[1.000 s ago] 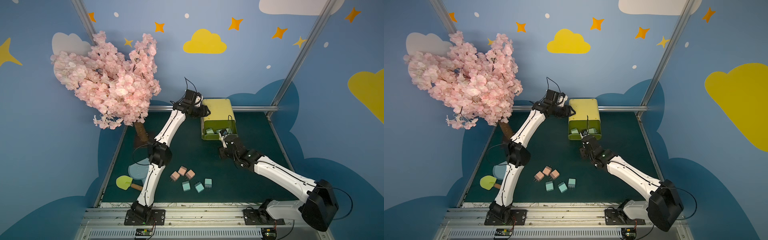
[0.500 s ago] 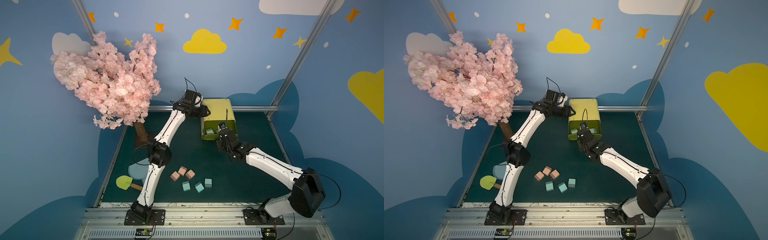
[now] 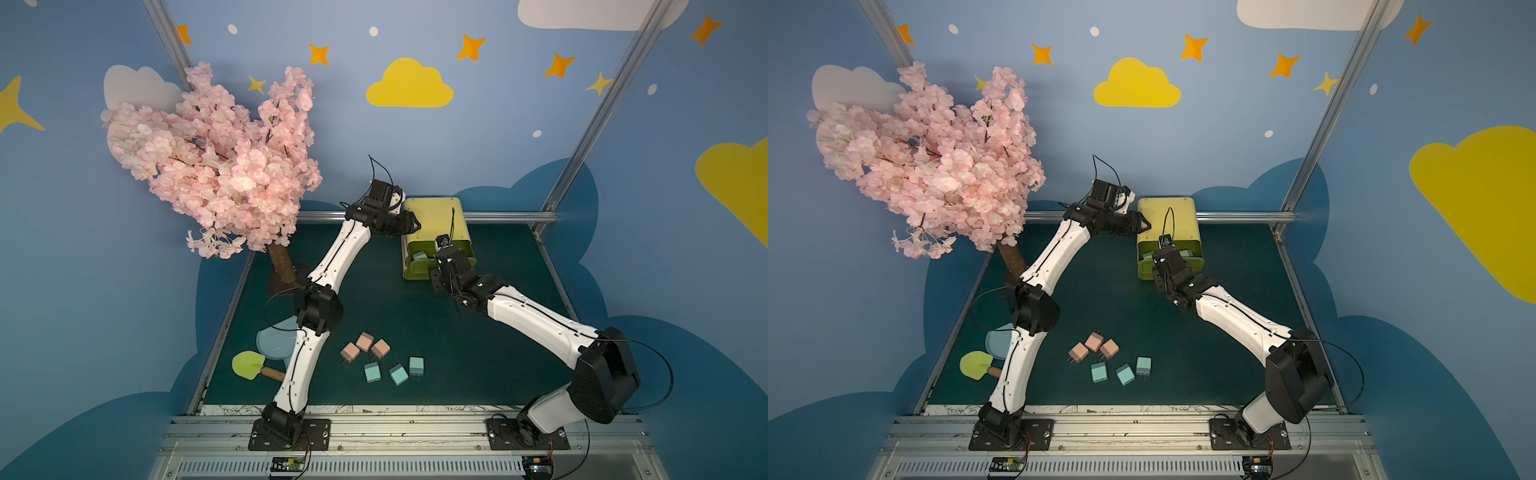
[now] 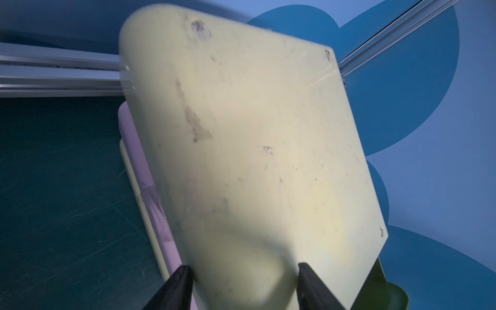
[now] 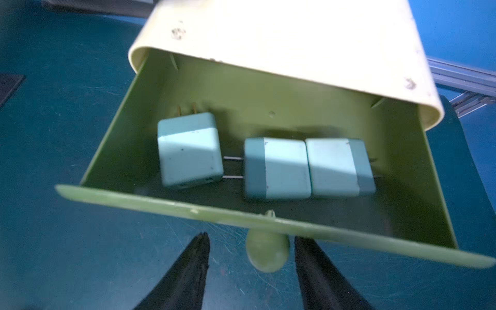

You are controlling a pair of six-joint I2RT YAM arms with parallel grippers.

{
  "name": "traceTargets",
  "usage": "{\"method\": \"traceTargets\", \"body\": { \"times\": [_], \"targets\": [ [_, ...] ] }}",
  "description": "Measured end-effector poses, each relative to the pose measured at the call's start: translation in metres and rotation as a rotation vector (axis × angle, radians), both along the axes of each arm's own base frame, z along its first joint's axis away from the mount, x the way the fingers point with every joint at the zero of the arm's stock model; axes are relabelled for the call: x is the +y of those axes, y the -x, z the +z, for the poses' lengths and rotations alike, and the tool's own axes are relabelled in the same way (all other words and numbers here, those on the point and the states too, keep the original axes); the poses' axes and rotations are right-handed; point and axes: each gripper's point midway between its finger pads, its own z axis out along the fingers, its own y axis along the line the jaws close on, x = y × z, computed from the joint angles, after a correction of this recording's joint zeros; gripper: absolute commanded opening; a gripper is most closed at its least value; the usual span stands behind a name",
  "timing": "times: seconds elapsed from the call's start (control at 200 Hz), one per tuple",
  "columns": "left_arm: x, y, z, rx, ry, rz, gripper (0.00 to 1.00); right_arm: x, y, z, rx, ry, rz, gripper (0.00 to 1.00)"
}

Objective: Place the plugs into the drawer by color
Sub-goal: Close the drawer in the storage box.

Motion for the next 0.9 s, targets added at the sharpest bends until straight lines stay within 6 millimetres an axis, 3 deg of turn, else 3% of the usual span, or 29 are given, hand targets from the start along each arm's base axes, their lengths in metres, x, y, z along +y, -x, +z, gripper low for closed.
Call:
{"method": "traceTargets", "body": {
  "times": [0.901],
  "targets": [
    [-0.001,0.005,0.001,-0.005,-0.017,-0.009,0.63,0.017,-0.06,-0.012,-0.088,-0.059,-0.036,0.55]
  ]
}}
